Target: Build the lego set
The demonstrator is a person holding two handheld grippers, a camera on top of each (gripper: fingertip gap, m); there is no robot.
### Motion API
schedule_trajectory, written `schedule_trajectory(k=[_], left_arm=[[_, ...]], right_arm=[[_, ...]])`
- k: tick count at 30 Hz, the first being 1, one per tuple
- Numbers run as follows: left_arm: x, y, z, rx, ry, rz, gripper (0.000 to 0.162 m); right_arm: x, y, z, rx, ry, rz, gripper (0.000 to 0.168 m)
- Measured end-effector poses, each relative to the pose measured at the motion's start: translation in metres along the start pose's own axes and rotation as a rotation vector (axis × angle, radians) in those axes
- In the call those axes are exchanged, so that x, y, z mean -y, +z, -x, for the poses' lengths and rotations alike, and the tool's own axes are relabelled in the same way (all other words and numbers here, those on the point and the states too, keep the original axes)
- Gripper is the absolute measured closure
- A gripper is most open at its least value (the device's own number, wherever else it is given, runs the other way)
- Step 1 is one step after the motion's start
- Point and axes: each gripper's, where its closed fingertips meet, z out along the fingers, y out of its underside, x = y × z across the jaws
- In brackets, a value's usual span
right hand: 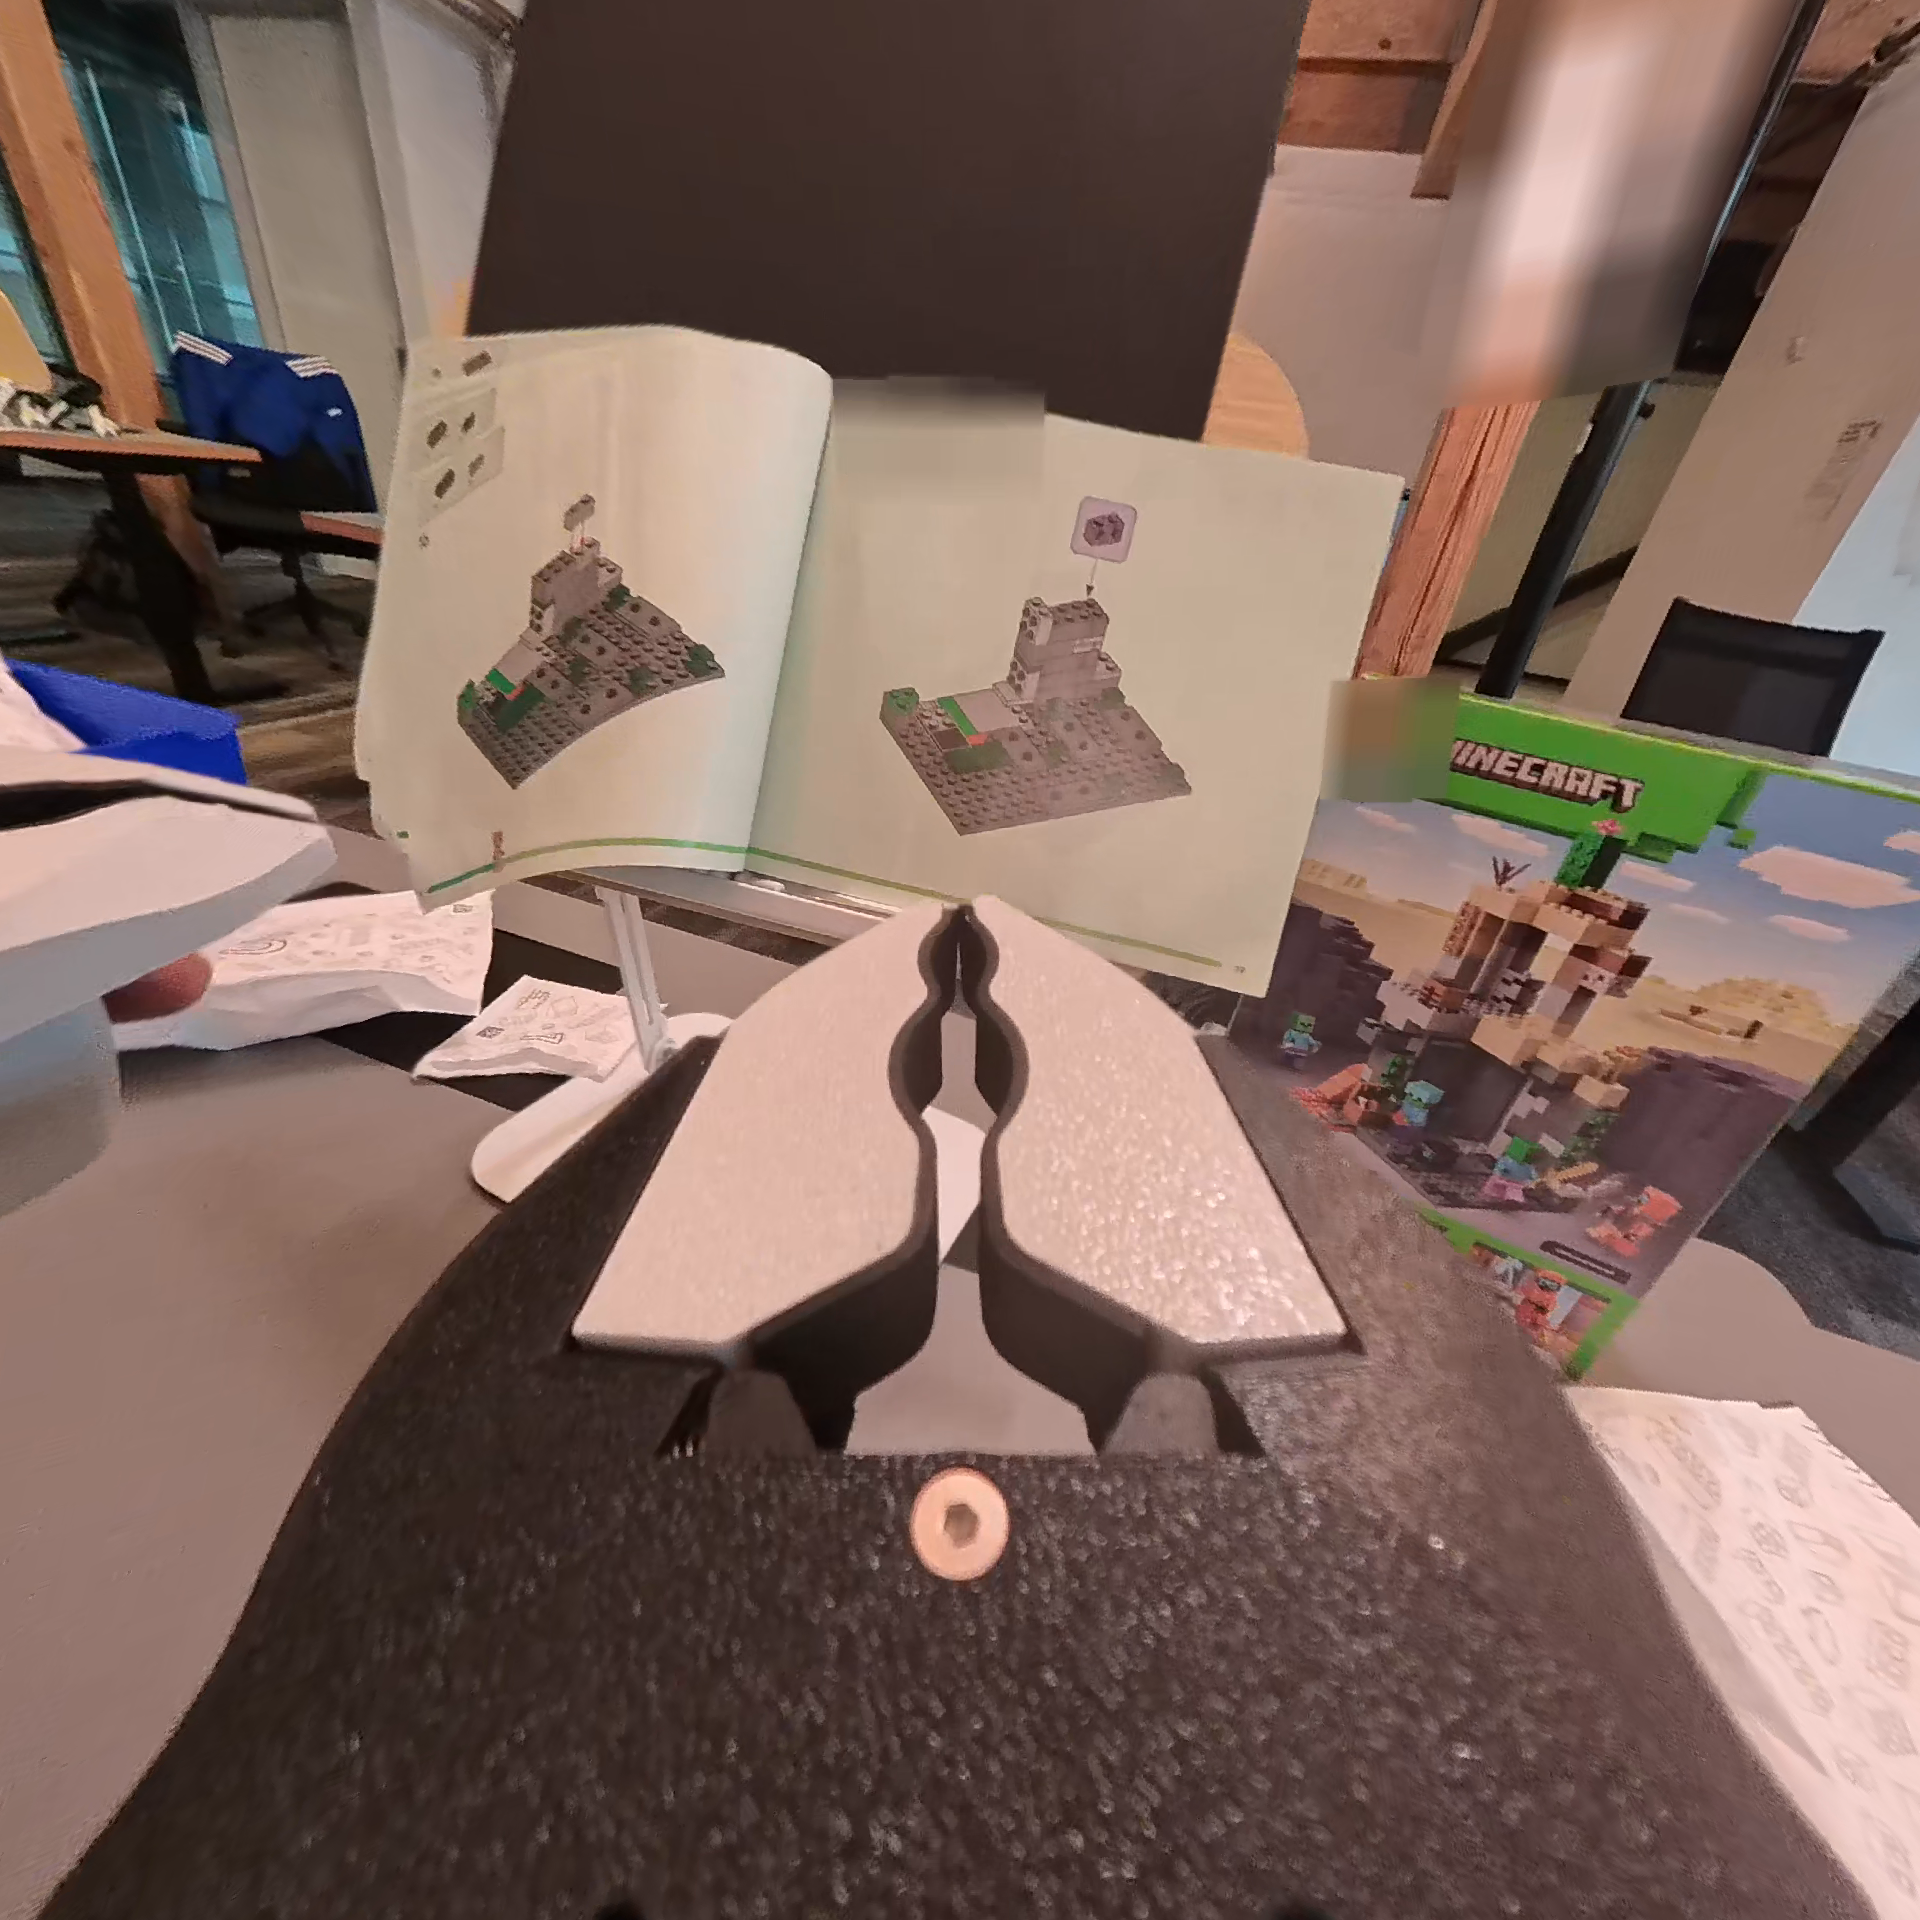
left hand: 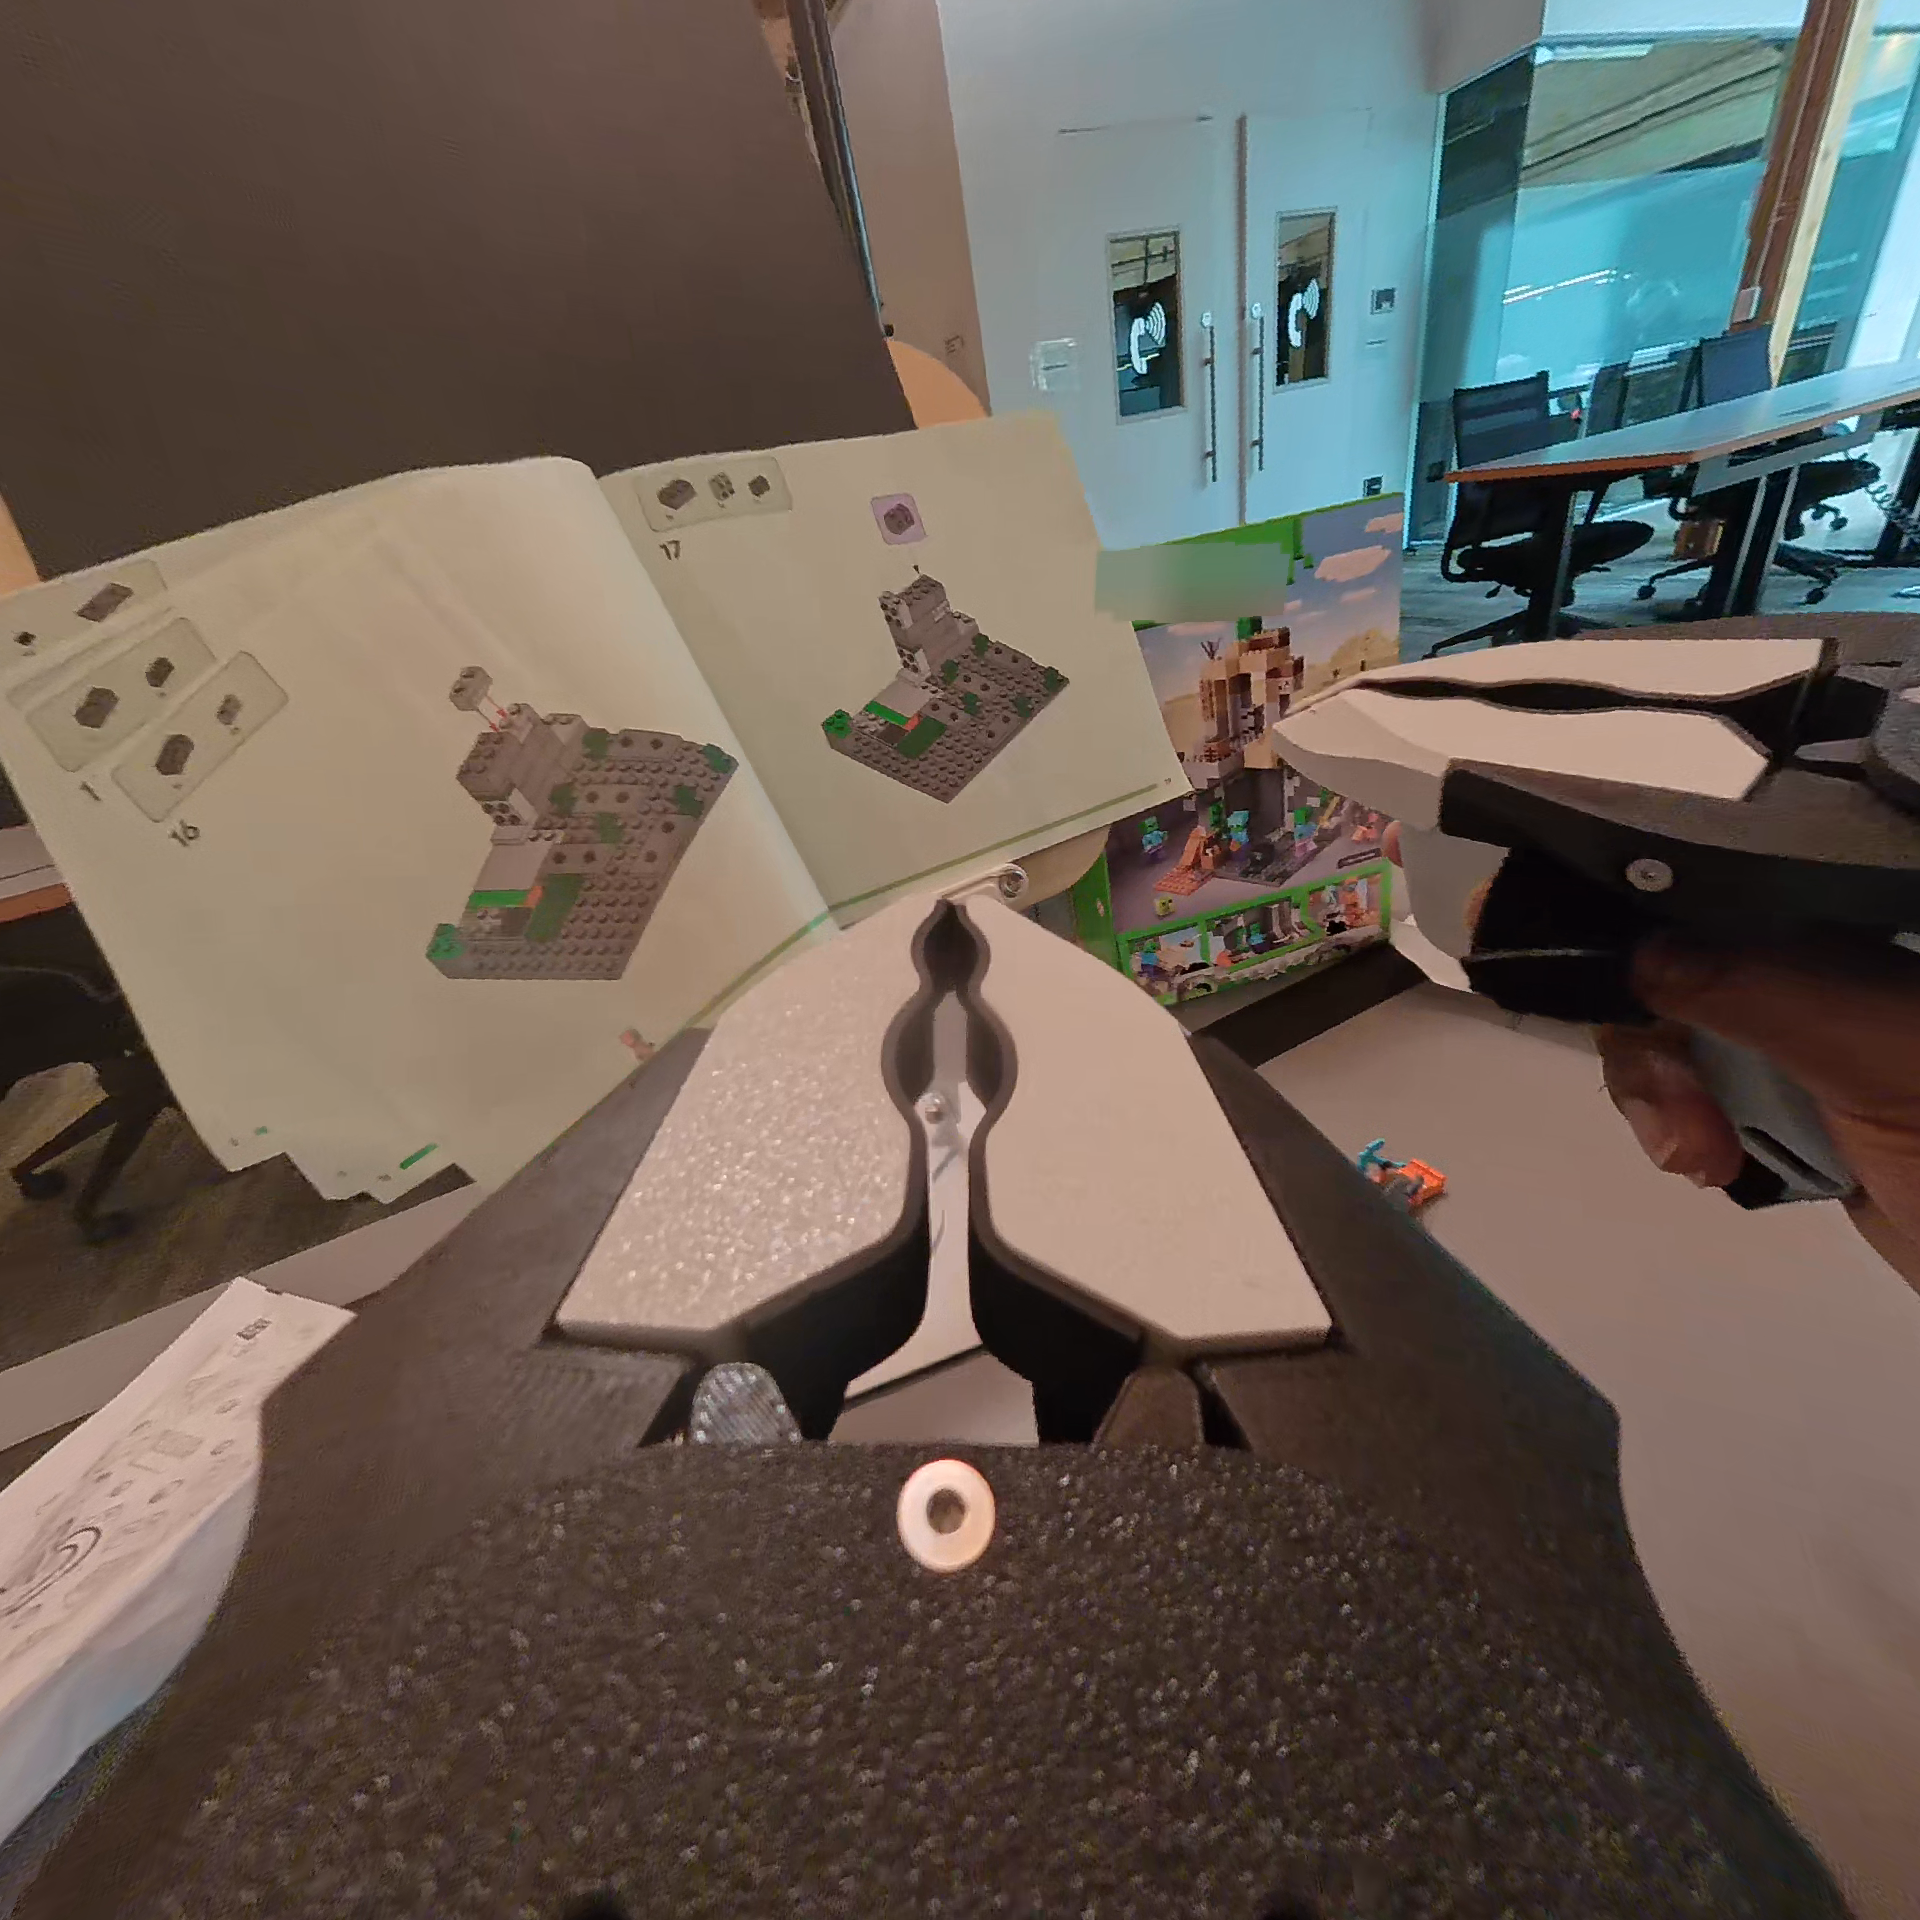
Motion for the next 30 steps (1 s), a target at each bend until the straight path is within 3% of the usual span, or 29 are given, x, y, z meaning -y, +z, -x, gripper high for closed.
schedule_trajectory(k=[18,30], left_arm=[[0.001,-0.003,0.009,0.014,-0.022,0.0,0.162],[0.011,-0.013,0.046,0.078,-0.047,-0.012,0.162]], right_arm=[[0.003,0.0,0.019,0.036,-0.03,-0.003,0.167],[0.013,0.019,0.032,0.022,-0.1,-0.009,0.168]])
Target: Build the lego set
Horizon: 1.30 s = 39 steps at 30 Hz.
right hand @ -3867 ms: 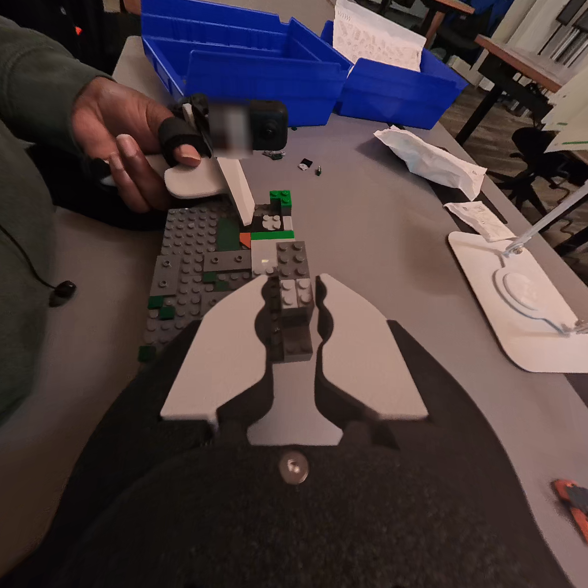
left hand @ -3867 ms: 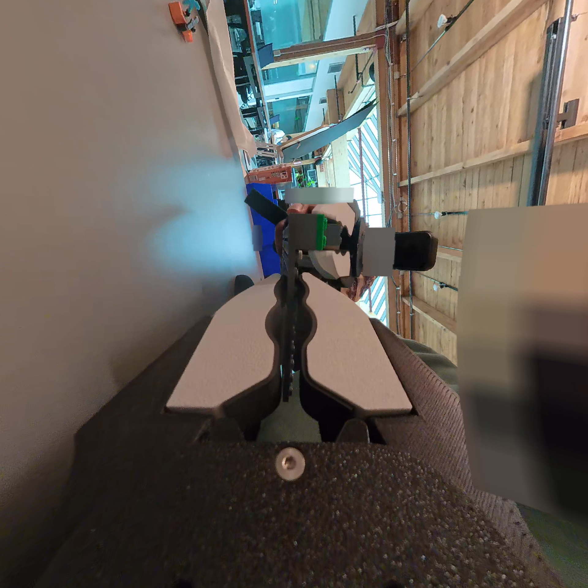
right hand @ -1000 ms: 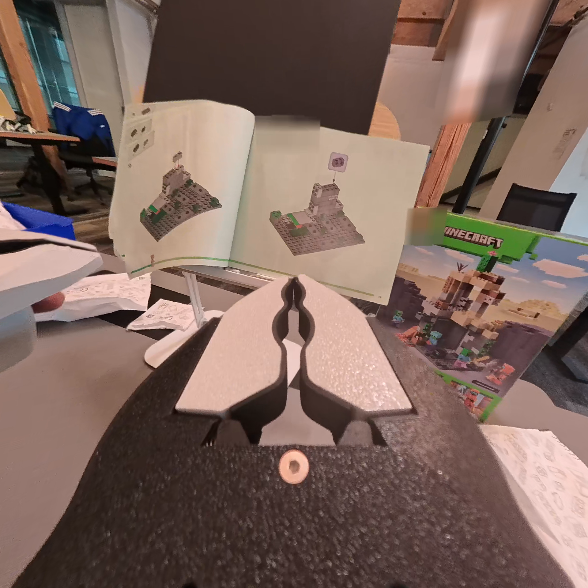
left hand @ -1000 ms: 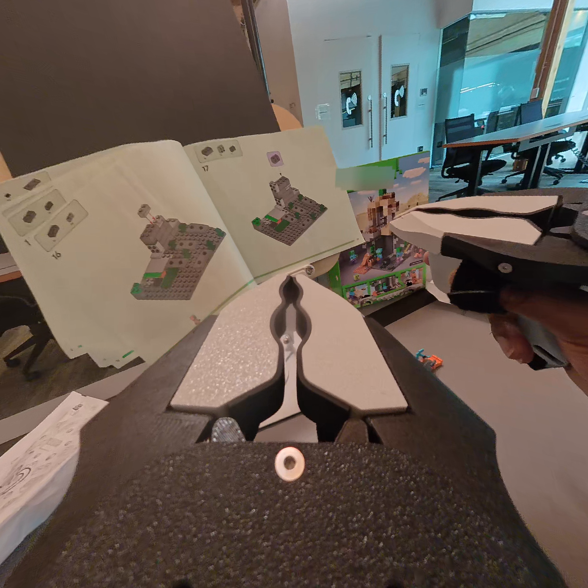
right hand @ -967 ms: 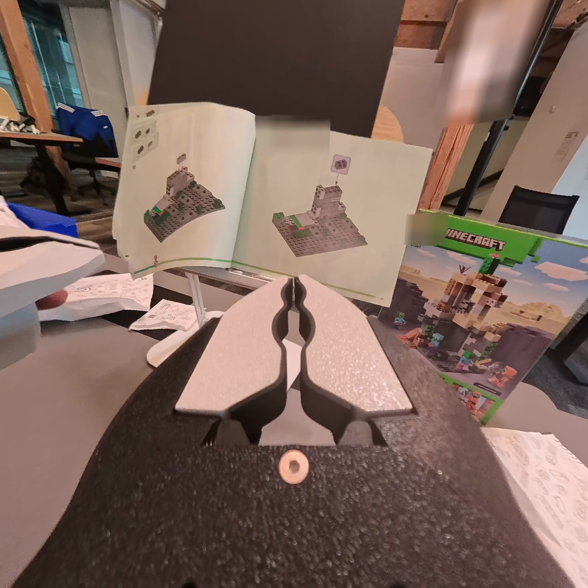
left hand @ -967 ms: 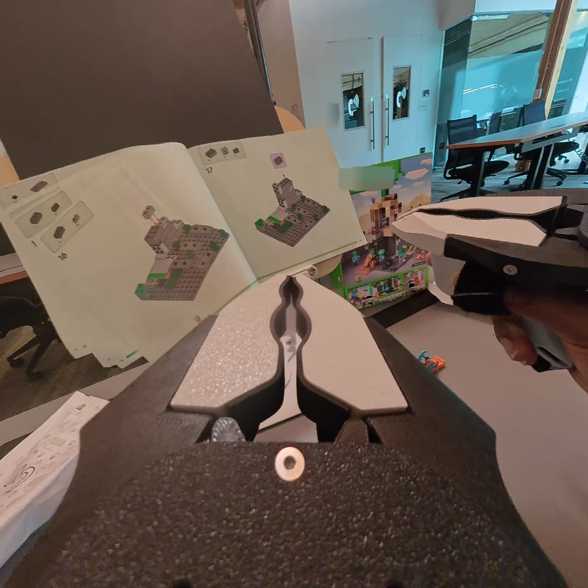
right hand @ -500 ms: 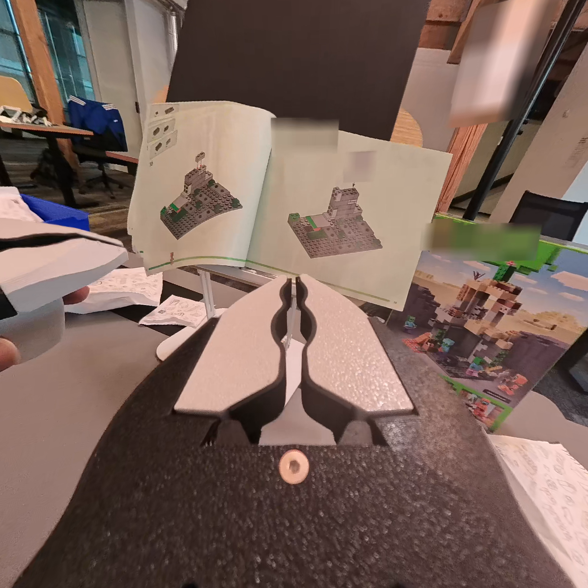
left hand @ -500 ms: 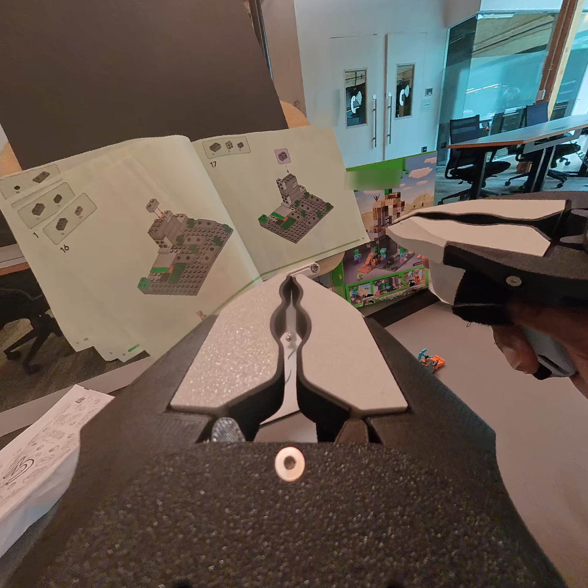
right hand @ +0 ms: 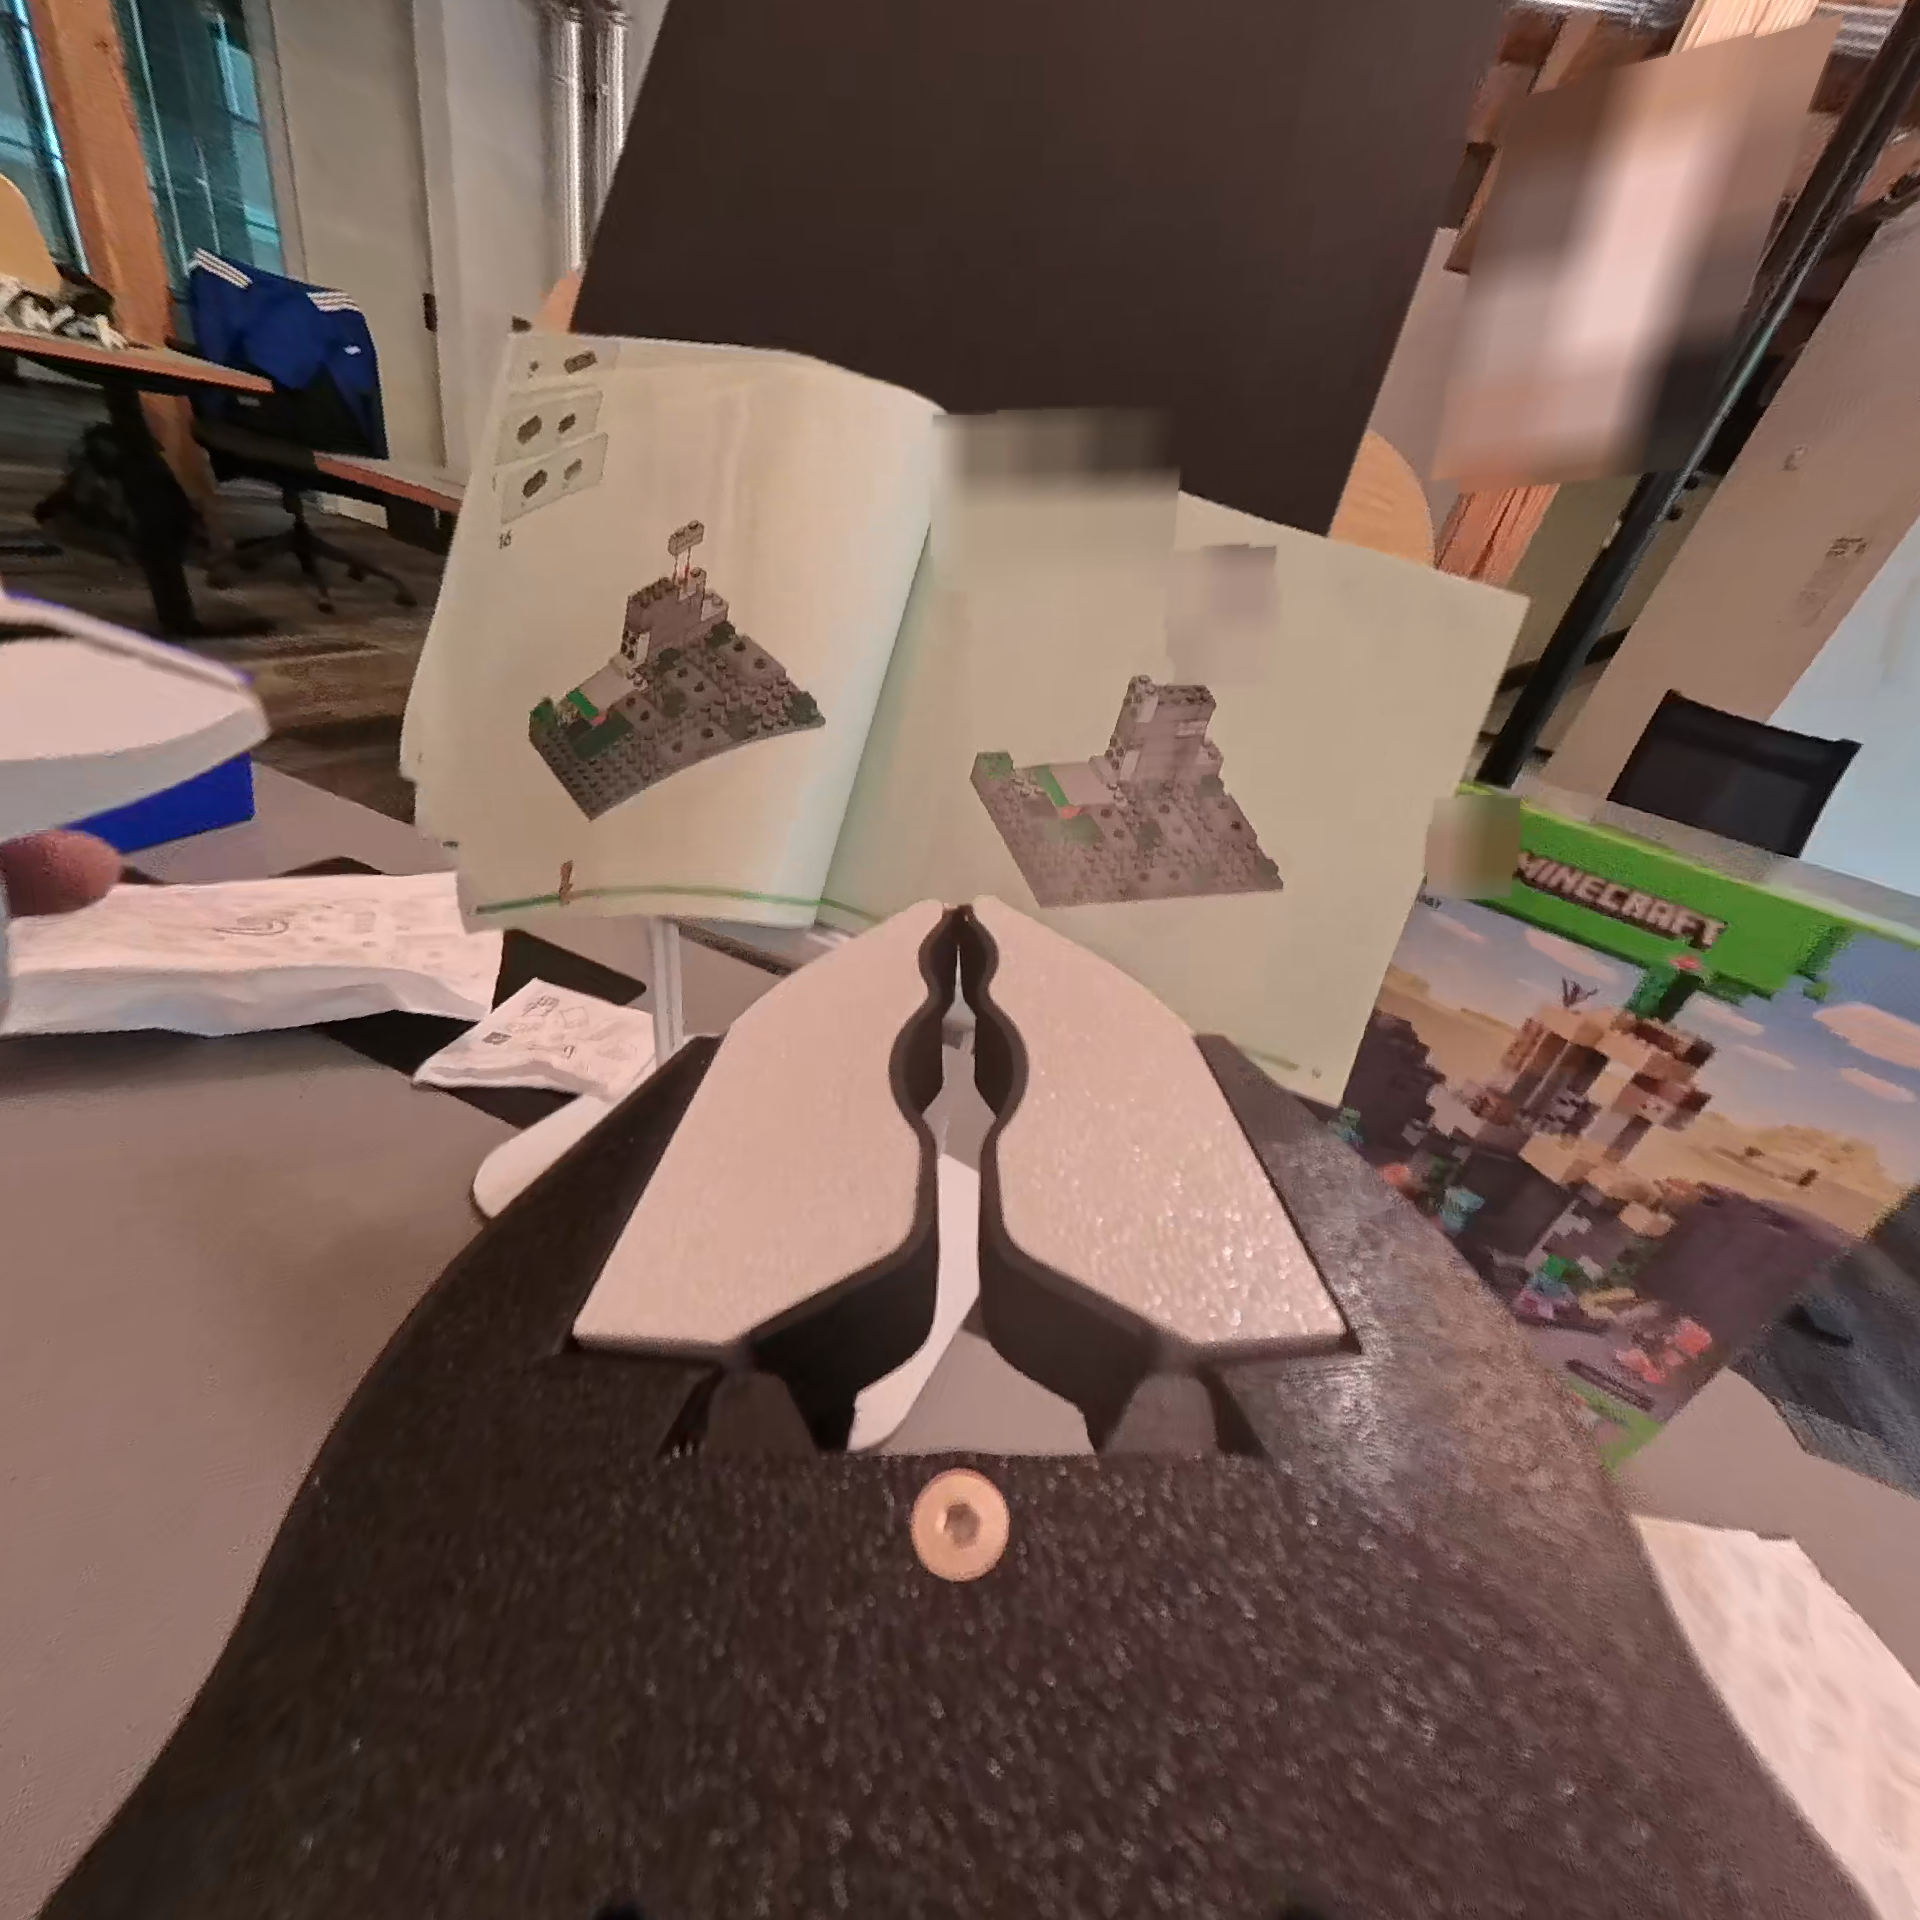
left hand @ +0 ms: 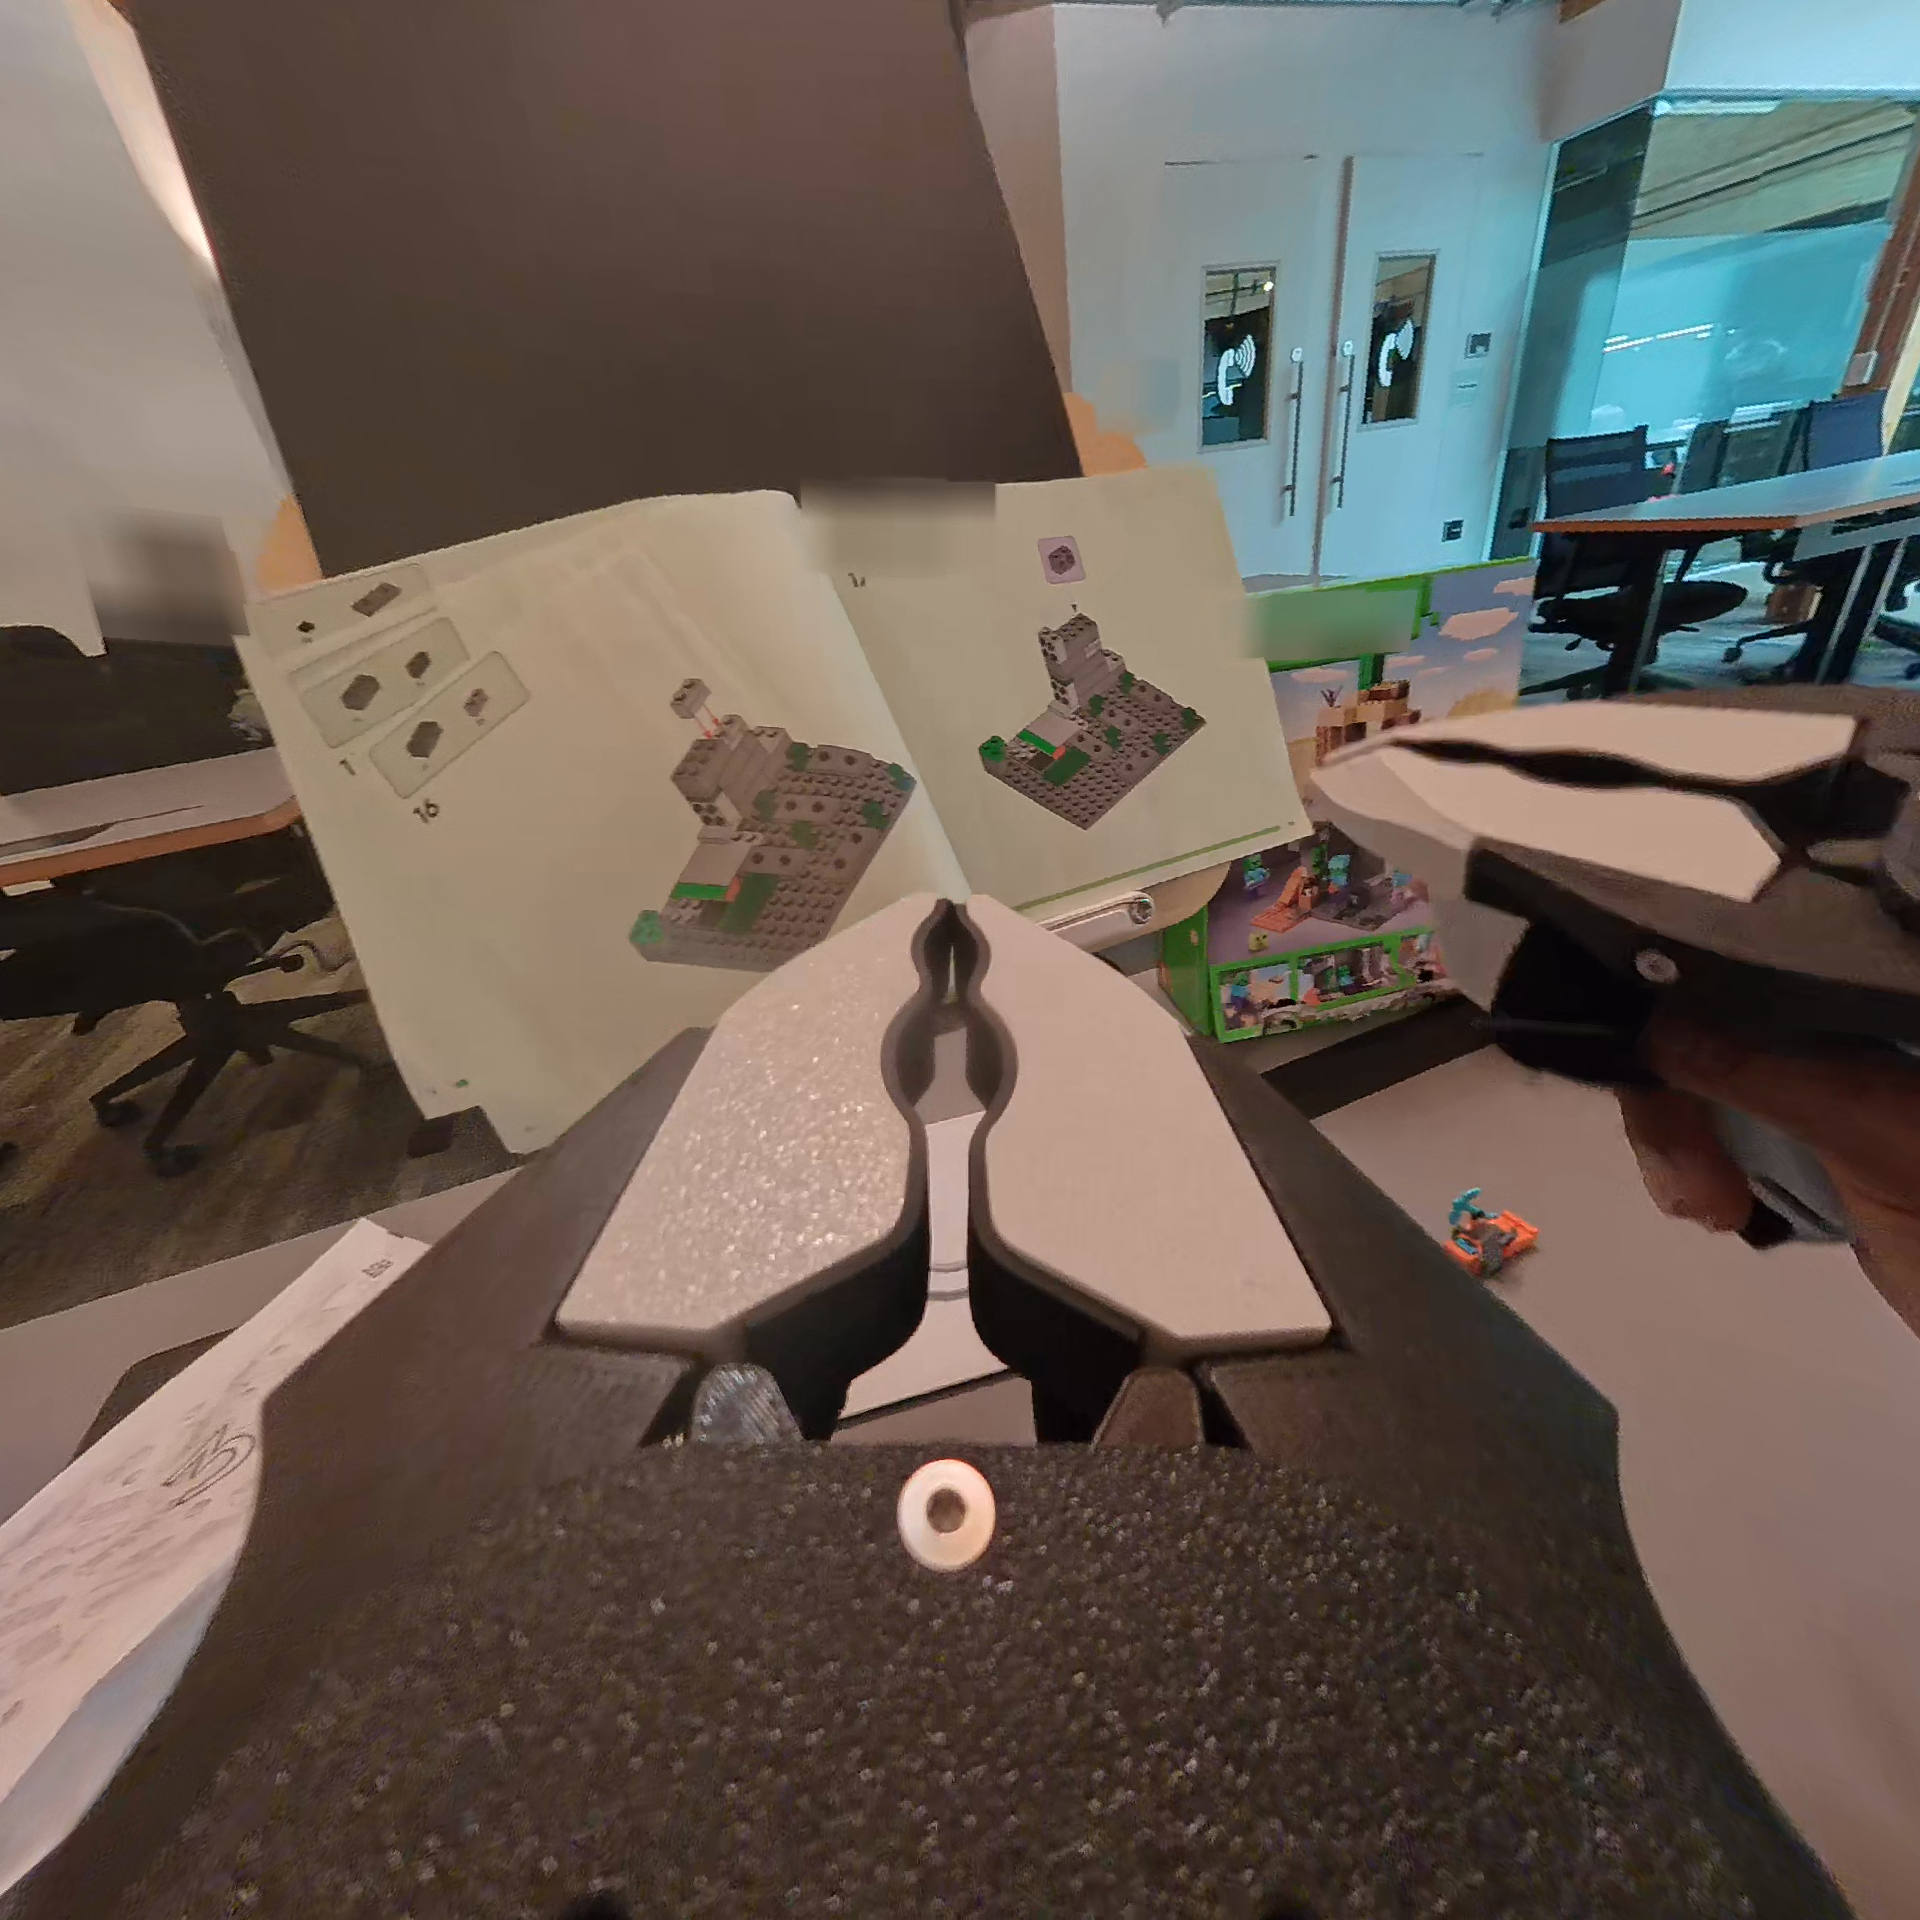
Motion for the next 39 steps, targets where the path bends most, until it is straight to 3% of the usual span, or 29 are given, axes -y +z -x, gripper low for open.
schedule_trajectory(k=[10,21,39], left_arm=[[-0.002,-0.001,0.022,0.044,0.023,0.012,0.162],[-0.015,0.005,0.031,0.054,0.03,0.031,0.162],[-0.016,0.005,0.029,0.023,0.011,0.027,0.162]], right_arm=[[0.053,0.081,-0.01,0.039,-0.005,-0.09,0.168],[0.061,0.163,-0.011,0.057,-0.047,-0.073,0.168],[0.053,0.183,-0.009,0.069,-0.036,0.002,0.168]])
